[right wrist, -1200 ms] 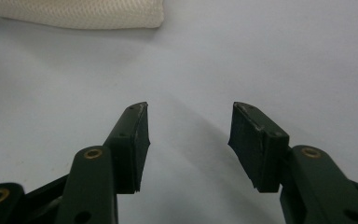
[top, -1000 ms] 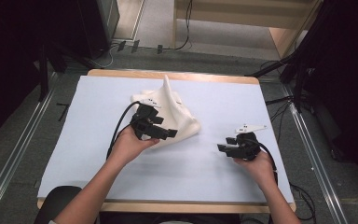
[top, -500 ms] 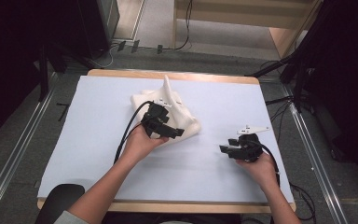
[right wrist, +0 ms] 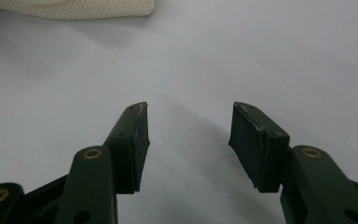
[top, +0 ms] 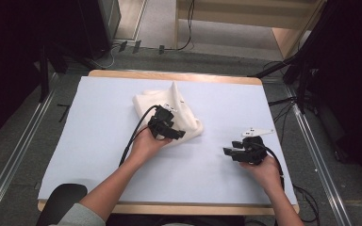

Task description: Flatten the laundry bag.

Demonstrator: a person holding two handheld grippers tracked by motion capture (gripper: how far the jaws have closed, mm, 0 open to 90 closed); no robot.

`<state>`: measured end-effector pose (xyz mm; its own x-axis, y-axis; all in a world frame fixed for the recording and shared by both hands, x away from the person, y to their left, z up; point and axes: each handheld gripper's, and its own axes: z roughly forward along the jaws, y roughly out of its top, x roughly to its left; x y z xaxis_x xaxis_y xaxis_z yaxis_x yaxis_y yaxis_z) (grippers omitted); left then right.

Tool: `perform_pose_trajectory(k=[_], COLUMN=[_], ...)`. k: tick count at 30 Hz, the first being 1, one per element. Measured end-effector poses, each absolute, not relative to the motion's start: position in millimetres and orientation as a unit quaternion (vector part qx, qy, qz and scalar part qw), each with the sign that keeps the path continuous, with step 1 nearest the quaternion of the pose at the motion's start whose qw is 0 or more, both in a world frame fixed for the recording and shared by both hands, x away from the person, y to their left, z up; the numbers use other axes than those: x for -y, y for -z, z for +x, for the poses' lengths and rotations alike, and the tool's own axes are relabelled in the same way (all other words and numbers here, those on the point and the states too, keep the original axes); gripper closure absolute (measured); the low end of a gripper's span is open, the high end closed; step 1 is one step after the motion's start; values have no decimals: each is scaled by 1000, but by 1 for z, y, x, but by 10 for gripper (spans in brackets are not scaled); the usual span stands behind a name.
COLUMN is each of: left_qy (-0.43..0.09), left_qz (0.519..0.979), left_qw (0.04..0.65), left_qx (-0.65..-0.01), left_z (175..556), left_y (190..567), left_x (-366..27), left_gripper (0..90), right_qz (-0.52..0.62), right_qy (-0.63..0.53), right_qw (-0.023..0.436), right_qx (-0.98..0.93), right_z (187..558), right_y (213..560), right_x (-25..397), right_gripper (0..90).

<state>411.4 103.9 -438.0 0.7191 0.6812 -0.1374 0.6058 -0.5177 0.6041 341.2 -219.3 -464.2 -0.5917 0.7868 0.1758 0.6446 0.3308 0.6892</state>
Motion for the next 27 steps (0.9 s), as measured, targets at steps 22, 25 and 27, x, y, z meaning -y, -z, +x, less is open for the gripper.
perform_pose_trajectory(k=[22, 25, 27], left_qy=[-14, -14, -3], left_qz=[823, 814, 803], left_qw=[411, 423, 432], left_qx=[-393, -399, -410], left_z=[405, 401, 400], left_y=[397, 392, 390], left_x=[-159, -170, -177], left_gripper=[830, 830, 832], right_qz=[429, 421, 416], right_qy=[-390, -397, -398], right_qw=[96, 95, 100], right_qx=[-809, -810, -811], right_z=[344, 347, 350], right_y=[459, 457, 455], right_x=[208, 202, 197], right_gripper=[493, 526, 528])
